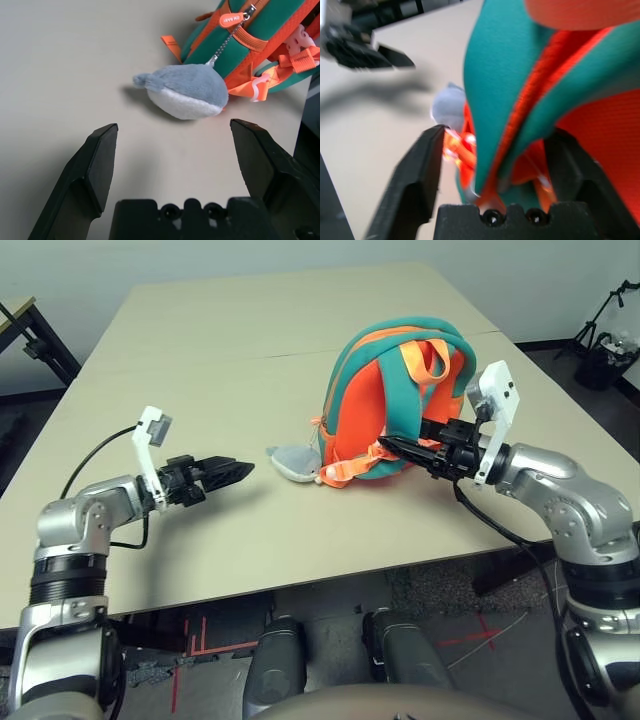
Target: Put the pencil case into the backpack and zip it.
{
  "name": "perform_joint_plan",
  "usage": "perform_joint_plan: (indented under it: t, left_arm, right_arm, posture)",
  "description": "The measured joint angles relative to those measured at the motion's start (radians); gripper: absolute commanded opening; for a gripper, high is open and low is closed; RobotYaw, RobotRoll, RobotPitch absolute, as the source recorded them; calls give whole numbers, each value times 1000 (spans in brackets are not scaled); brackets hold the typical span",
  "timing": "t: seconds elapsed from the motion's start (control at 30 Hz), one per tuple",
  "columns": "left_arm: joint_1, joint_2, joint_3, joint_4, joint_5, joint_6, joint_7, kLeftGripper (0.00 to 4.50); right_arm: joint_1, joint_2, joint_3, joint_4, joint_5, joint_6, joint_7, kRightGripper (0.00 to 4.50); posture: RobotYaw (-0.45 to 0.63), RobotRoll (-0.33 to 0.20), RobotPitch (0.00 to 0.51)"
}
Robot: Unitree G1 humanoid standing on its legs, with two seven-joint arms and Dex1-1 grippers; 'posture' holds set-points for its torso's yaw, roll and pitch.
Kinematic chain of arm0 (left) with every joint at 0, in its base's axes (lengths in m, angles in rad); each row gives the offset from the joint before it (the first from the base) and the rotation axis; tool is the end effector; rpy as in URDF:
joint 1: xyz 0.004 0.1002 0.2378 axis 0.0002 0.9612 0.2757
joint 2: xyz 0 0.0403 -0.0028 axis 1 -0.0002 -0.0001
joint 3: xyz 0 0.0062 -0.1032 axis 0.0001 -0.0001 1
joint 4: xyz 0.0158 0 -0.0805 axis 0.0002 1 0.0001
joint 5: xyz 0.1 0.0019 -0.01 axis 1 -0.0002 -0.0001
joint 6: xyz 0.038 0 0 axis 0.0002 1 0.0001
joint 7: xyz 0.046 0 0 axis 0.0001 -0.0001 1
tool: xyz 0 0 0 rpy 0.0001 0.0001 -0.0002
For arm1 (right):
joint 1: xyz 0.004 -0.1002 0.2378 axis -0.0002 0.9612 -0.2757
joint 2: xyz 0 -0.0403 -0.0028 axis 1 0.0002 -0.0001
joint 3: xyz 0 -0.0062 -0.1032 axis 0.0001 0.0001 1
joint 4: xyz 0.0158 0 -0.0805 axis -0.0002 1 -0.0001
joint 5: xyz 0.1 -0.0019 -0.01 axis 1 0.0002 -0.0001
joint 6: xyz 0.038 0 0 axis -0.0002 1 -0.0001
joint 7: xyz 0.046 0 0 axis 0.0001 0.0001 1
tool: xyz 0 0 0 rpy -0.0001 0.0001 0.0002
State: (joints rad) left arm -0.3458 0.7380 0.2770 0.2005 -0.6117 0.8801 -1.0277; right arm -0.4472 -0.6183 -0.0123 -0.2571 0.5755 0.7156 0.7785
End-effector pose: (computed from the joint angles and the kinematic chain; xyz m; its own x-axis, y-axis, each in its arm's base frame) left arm 0.2413 0.3188 0.1385 0.6511 -0.7148 -0.2554 0.5824 0.6862 -0.4358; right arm 0.2549 -0.2087 0.1866 0.5484 0.8235 -0.1452 -0.8350 0.5486 -0.0424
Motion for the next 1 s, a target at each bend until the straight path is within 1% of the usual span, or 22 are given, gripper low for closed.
perform_joint_plan:
  t: [0.23,0.3,0.37,0.47,0.6,0.7,0.87,1.0]
  left_arm:
    - [45,40,68,-29,-14,-17,22,4500]
    - [54,42,98,-29,-18,-18,43,4500]
    - [69,41,137,-34,-19,-35,73,4500]
    - [102,14,187,-43,-17,-82,141,4500]
    - [162,-49,224,-81,-6,-164,236,4500]
    - [210,-109,249,-111,28,-256,330,4500]
    - [230,-210,281,-143,77,-412,487,4500]
    - [211,-234,288,-120,120,-520,568,4500]
  right_arm:
    - [-15,-253,-1,120,-15,-14,243,4468]
    - [-15,-285,-1,171,-30,-27,286,4468]
    - [-17,-295,-1,234,-51,-57,309,4468]
    - [-61,-276,-3,410,-127,-155,280,4468]
    - [-162,-177,-30,671,-219,-317,156,4468]
    - [-194,-121,-49,844,-272,-432,62,4468]
    - [-235,-39,-101,1045,-323,-574,-104,4468]
    - [-265,-3,-153,1161,-341,-673,-234,4468]
  posture:
    - [-51,0,67]
    - [-43,0,67]
    - [-27,0,69]
    - [-4,0,72]
    - [16,0,78]
    - [21,0,78]
    - [25,0,78]
    - [21,0,78]
